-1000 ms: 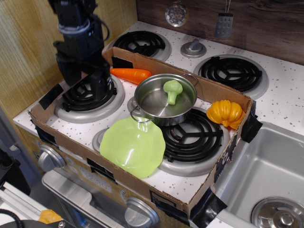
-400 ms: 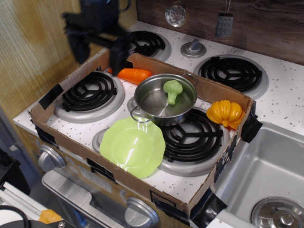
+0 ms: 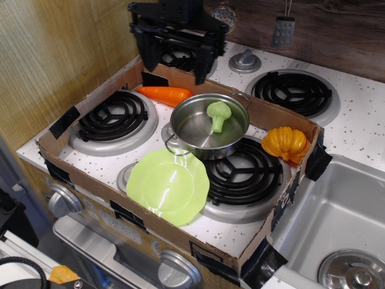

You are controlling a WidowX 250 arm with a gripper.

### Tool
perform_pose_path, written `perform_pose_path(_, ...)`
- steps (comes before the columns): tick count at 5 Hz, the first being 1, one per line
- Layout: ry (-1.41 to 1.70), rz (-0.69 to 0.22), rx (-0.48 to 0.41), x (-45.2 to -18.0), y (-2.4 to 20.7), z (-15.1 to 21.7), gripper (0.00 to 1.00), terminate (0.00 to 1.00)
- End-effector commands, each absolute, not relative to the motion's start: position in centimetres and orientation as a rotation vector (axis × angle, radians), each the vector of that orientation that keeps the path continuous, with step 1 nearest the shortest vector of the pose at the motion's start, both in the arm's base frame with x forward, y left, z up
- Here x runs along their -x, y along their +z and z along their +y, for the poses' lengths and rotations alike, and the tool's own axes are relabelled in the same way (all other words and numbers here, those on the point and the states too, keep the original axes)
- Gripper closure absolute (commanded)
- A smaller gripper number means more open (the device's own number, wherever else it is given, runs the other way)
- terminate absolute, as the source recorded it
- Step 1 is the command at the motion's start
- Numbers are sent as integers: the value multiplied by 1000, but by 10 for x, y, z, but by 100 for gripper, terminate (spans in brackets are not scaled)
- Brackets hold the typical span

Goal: Take broccoli out of pan

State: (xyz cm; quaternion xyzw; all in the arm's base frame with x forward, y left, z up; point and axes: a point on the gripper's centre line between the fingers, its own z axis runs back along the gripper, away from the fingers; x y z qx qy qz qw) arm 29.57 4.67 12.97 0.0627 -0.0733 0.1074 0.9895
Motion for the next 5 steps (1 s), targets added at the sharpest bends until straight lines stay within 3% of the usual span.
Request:
perform_pose_path(1,213,-301,-151,-320,114,37,0,0)
perform_pose_path(2,230,-296,-122,-328,97,34,0,0)
perform_pose_path(5,218,-343,-121,-337,75,34,0,0)
